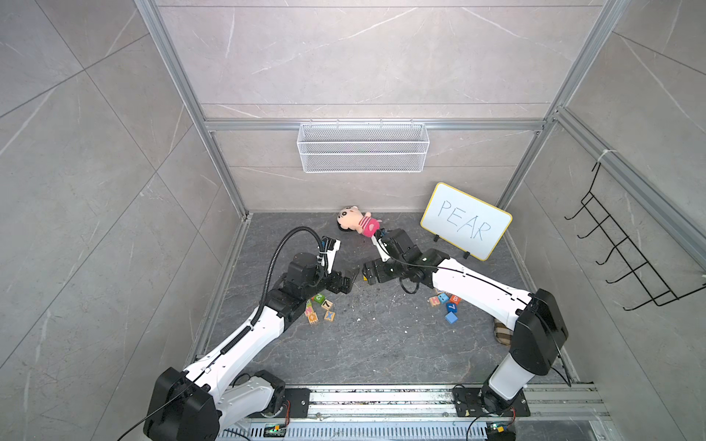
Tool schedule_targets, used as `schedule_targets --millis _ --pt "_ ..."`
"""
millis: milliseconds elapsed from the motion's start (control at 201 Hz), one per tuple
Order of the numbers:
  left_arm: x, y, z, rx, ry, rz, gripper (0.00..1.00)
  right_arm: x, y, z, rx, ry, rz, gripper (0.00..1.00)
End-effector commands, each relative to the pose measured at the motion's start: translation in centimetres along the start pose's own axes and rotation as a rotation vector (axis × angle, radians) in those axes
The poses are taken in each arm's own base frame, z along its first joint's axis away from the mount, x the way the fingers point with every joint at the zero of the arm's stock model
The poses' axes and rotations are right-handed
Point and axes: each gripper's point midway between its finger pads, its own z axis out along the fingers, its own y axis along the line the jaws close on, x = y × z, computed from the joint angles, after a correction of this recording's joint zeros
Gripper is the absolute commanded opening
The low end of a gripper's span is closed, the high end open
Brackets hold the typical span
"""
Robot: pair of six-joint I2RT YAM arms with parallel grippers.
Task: Spell the uppercase word “pear” with letter blocks
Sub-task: Pick up the letter block from the center of the board.
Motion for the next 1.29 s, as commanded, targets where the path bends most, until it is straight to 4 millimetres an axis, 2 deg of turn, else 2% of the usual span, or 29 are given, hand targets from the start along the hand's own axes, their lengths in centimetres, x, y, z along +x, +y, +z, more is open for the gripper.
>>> schedule_targets --millis 0,129,299,448,618,812,1076,1290 --pt "-2.0 1.6 -1.8 -0.111 -0.024 -0.042 1.0 -1.1 2.4 -1.2 -0.098 -0.115 -0.105 0.99" --pt "-1.3 3.9 -2.7 -0.237 0.053 -0.092 1.0 -0.8 3.5 -2.8 -0.142 -0.209 -0.191 0.99" --pt "0.8 7.7 -3.8 -0.355 0.126 -0.225 1.0 0.2 4.4 -4.5 -0.177 -0.318 -0.29 0.99" --pt "2.8 11.5 -4.3 -0.428 0.185 -0.37 1.0 1.5 4.4 -4.6 -0.18 -0.365 -0.329 0.99" --pt "5.2 14.5 -4.1 -0.496 0.296 -0.466 0.99 2.7 4.0 -4.2 -0.146 -0.385 -0.345 0.99" --pt "8.0 16.2 -2.4 -0.537 0.408 -0.527 0.96 3.9 4.2 -3.6 -0.096 -0.383 -0.406 0.99" --pt "10.6 17.5 0.5 -0.549 0.508 -0.567 0.9 5.1 4.7 -2.5 -0.076 -0.397 -0.448 0.99" --pt "11.9 18.4 1.5 -0.581 0.562 -0.573 0.88 5.4 8.6 -1.5 -0.294 -0.334 -0.414 0.99"
